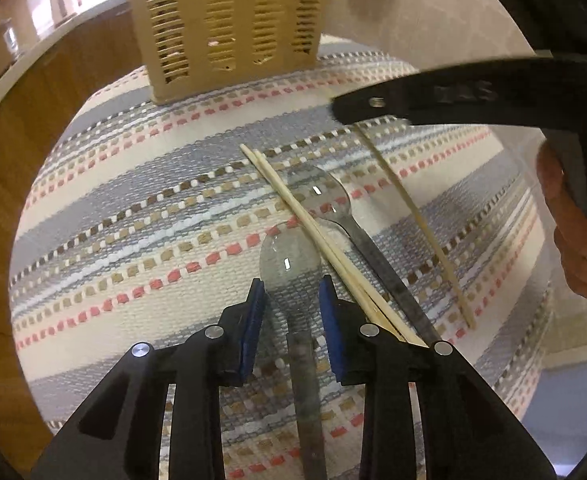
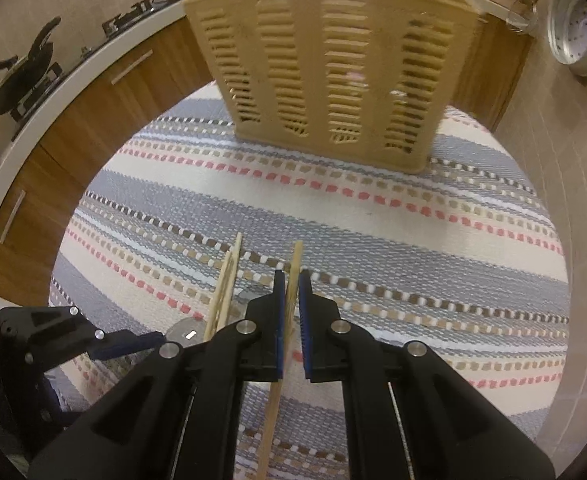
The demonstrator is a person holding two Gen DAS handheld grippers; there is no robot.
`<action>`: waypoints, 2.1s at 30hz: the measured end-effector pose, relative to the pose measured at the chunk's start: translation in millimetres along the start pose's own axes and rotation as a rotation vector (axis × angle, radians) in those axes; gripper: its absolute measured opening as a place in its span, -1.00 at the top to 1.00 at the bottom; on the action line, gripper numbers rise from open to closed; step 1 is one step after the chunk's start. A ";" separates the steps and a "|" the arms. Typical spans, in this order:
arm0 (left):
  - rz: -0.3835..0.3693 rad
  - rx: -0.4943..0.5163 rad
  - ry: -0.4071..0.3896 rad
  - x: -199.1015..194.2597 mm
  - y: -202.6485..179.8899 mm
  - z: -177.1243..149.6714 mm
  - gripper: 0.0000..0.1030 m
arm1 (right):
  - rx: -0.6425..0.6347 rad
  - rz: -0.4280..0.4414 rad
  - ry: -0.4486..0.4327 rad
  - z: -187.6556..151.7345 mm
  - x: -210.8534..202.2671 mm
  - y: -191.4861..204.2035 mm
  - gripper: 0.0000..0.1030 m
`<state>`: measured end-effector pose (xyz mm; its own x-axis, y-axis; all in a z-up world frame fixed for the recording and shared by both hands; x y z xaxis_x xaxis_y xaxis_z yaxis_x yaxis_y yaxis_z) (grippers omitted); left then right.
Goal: Organize utensils
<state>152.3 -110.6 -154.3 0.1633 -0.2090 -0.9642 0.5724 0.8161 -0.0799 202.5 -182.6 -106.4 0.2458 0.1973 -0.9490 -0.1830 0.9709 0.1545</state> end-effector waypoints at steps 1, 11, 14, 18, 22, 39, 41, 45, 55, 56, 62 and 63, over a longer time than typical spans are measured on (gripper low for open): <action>0.002 -0.014 -0.005 -1.2 6.1 -0.2 0.51 | 0.003 0.001 -0.006 -1.2 -4.4 -2.3 0.90; -0.044 -0.080 -0.016 -6.1 29.8 -7.1 0.83 | 0.019 -0.015 -0.012 -2.4 -4.7 -10.2 0.90; -0.050 -0.103 -0.040 -4.1 36.7 0.8 0.83 | 0.023 -0.010 -0.015 -2.5 -3.8 -11.0 0.90; -0.076 -0.123 -0.080 -17.9 48.5 0.7 0.83 | 0.025 -0.002 -0.019 -2.5 -4.6 -10.6 0.90; -0.082 -0.136 -0.126 -33.8 51.3 3.9 0.83 | 0.023 0.008 -0.039 -3.3 -11.3 -8.0 0.90; -0.019 -0.142 -0.613 -163.1 45.5 43.1 0.83 | -0.016 -0.044 -0.361 -14.5 -141.9 11.4 0.94; -0.015 -0.153 -0.665 -179.4 51.2 54.7 0.83 | -0.013 -0.054 -0.407 -7.4 -161.1 10.7 0.95; -0.009 -0.158 -0.751 -209.8 59.8 75.8 0.83 | -0.005 -0.077 -0.500 14.1 -196.5 9.8 0.95; 0.035 -0.123 -0.945 -277.9 75.0 156.8 0.83 | -0.001 -0.143 -0.645 89.3 -263.6 -6.9 0.95; 0.039 -0.116 -0.958 -279.9 75.3 165.5 0.83 | -0.002 -0.149 -0.654 96.2 -267.3 -8.5 0.95; 0.034 -0.093 -0.990 -270.1 80.2 212.5 0.83 | 0.009 -0.175 -0.688 141.4 -270.8 -25.3 0.95; 0.025 -0.093 -0.989 -267.0 82.5 219.1 0.83 | 0.013 -0.167 -0.688 149.6 -269.0 -27.5 0.95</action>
<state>332.0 -105.5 151.9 0.7957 -0.5118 -0.3239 0.5010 0.8567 -0.1226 283.8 -242.1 185.8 0.8162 0.0824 -0.5718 -0.0803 0.9963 0.0290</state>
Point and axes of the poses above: each gripper's, at about its wrist camera, not at the fingertips, and x roughly the way its jaws point, y to its left, z to its top, the point moved 10 cm from there along x, roughly the way its jaws point, and after that the axes turned 12 degrees about y, right-handed, at the moved point
